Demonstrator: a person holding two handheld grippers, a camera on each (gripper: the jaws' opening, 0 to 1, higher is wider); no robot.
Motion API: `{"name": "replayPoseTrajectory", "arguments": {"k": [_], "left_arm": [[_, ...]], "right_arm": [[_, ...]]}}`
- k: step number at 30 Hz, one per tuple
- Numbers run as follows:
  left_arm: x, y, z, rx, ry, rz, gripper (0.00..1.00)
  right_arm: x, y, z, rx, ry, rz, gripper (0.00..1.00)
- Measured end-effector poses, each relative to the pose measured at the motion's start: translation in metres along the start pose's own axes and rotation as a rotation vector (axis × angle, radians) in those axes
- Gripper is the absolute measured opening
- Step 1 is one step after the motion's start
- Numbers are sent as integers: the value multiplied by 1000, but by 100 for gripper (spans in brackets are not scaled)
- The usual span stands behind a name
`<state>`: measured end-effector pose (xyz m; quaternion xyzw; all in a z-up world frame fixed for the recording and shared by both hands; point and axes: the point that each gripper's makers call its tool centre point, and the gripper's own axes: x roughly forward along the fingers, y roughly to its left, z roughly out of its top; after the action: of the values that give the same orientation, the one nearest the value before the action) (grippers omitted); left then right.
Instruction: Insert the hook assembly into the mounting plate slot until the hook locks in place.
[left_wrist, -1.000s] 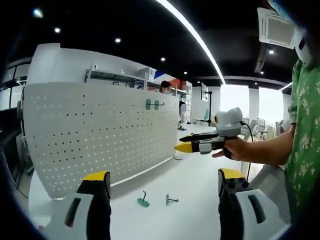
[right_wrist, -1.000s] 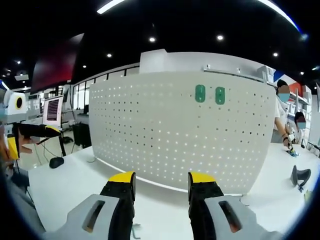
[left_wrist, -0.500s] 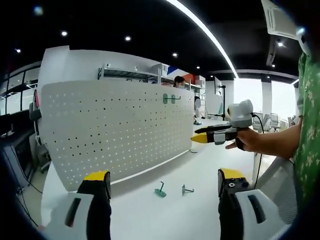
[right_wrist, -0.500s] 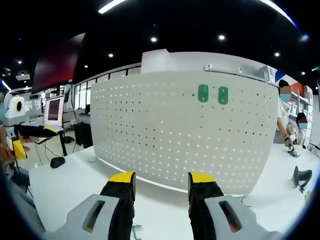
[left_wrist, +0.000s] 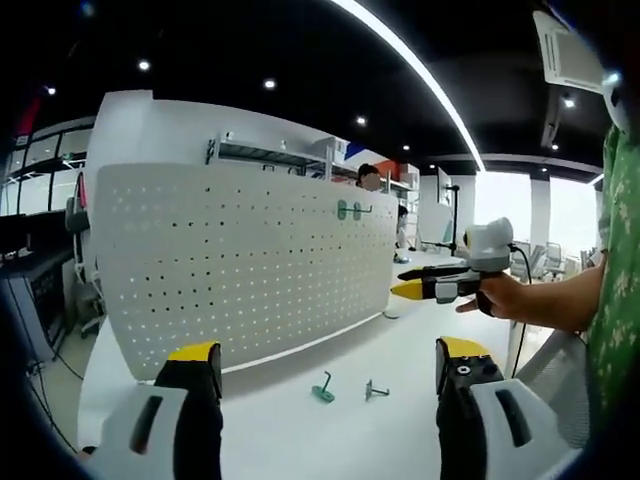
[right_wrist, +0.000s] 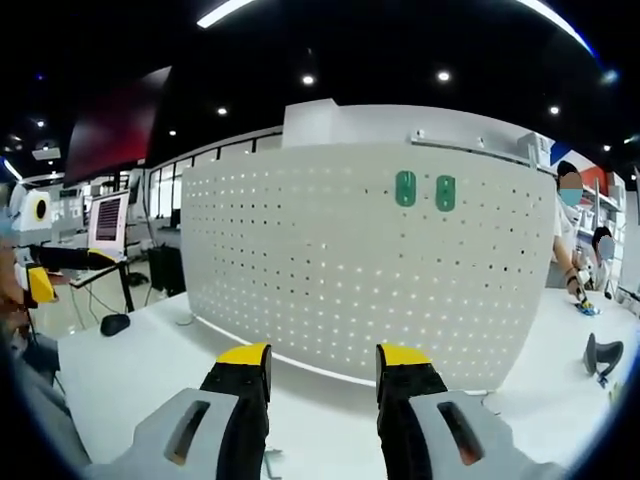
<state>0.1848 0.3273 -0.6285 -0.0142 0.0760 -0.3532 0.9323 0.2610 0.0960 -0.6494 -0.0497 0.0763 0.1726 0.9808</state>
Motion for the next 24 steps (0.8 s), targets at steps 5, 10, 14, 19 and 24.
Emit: {"name": "replayPoseTrajectory", "arguments": {"k": [5, 10, 14, 19, 24], "left_arm": [[-1, 1, 0, 0, 0, 7, 91], [-2, 3, 2, -2, -5, 13, 91], [-2, 3, 3, 0, -8, 13, 91], [-1, 3, 4, 1, -9, 9, 90], [-2, 3, 6, -1, -16, 12, 91]], "right_arm": [[1, 1, 0, -1, 0, 2, 42], [1, 3, 1, -4, -1, 4, 42], [0, 1, 1, -5, -1, 2, 42], [-1, 1, 1, -4, -2, 0, 42], [-2, 1, 2, -5, -3, 0, 42]]}}
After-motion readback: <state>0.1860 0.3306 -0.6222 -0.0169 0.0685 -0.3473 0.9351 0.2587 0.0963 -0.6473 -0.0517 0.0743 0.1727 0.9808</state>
